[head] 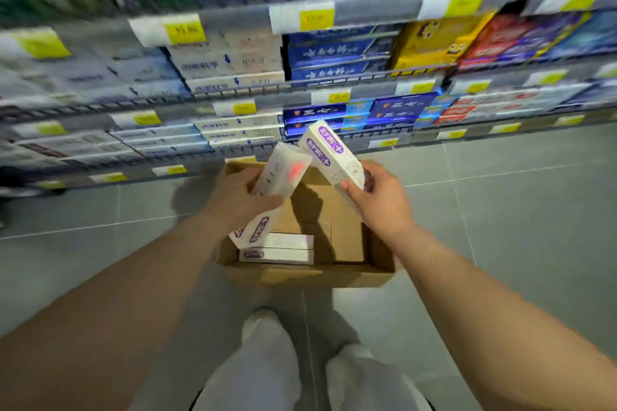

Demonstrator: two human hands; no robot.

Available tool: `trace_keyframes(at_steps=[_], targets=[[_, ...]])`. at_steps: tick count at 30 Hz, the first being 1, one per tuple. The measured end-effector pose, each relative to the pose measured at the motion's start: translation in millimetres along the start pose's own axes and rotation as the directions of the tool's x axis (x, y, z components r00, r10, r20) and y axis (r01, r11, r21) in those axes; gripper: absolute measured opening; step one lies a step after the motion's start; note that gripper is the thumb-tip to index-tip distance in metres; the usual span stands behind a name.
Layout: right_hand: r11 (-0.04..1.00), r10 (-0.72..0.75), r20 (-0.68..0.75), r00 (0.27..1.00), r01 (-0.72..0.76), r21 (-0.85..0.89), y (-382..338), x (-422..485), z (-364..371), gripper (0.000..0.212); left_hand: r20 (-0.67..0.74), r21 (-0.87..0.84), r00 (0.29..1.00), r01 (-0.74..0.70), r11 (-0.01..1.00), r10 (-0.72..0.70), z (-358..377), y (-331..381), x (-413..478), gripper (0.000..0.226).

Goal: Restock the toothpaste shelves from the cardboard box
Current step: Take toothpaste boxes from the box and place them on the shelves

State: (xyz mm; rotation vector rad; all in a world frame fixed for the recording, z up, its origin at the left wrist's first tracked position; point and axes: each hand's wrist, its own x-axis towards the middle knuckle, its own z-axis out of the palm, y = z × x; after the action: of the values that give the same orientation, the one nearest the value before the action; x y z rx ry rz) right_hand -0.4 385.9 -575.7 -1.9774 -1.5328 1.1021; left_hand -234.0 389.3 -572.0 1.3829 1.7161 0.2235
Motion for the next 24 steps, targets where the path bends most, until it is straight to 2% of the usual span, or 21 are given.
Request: trace_keyframes(at_steps=[5, 9, 16, 21, 24], targets=[[1.0, -0.024, -0.118, 0.993, 0.023, -0.004, -104, -65, -121, 0.036, 0.023, -0.063, 0.998, -0.058, 0.996, 0.059, -76, 123, -86, 0.054], [0.999, -0.037, -0.211, 0.977, 0.044, 0.027, -141, -100, -201, 0.035, 0.001, -0.141, 0.994, -0.11, 0.984, 0.111, -93, 204, -128, 0.037], [0.985, -0.109, -0.399, 0.911, 0.153, 0.081, -124, -132, -356, 0.035, -0.098, -0.211, 0.945, -0.326, 0.921, 0.312, -45, 351, -171, 0.035], [0.971, -0.194, -0.467, 0.863, 0.237, 0.035, -87, -148, -484, 0.034, -0.18, -0.338, 0.917, -0.396, 0.853, 0.355, 16, 461, -192, 0.04], [0.961, -0.241, -0.521, 0.819, 0.278, -0.007, -75, -153, -556, 0.032, -0.214, -0.361, 0.876, -0.481, 0.799, 0.431, 41, 527, -202, 0.039]])
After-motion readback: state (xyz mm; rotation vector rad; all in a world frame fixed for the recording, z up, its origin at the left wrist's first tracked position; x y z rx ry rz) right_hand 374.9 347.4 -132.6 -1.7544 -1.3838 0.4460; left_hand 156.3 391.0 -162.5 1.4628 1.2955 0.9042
